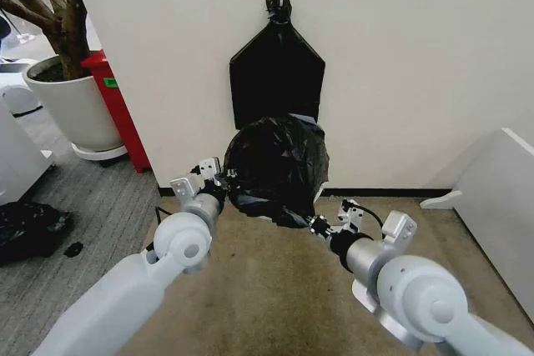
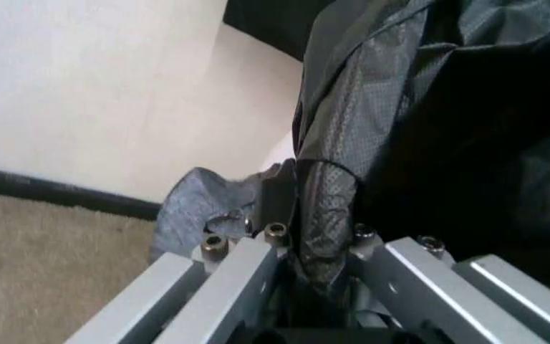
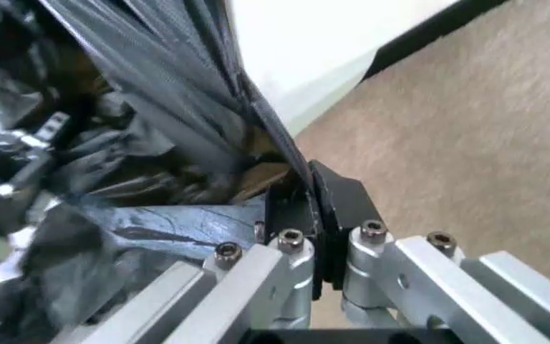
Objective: Place the garbage bag over the trash bin.
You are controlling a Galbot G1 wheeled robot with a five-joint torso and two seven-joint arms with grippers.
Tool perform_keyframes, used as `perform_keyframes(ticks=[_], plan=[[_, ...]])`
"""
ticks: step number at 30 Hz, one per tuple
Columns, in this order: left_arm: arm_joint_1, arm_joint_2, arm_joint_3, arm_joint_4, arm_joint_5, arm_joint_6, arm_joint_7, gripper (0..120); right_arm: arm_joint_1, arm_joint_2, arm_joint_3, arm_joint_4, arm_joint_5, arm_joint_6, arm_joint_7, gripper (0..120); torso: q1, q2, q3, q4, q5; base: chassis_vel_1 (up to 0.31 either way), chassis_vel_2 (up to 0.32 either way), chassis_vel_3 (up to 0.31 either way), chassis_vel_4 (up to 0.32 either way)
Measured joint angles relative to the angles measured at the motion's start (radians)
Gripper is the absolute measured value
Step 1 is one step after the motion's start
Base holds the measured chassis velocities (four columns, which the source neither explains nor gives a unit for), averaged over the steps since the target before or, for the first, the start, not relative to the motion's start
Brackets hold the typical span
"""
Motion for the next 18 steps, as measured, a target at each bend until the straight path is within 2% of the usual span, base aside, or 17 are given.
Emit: perform_keyframes(ticks=[8, 18], plan=[[0.006, 0.006, -0.017, 0.002, -0.025, -0.002, -0.010, 0, -0.041, -0.003, -0.001, 0.063, 0.023, 0.000, -0.001, 0, 0.000, 0.000, 0.000, 0.0001, -0.0002, 0.000, 0.000, 0.000, 0.000], [0.009, 0.008, -0.028, -0.013, -0.073, -0.005, -0.023, 0, -0.093, 0.010, -0.003, 0.023, -0.042, -0.032, -0.030, 0, 0.000, 0.000, 0.000, 0.0000, -0.0001, 0.000, 0.000, 0.000, 0.000]])
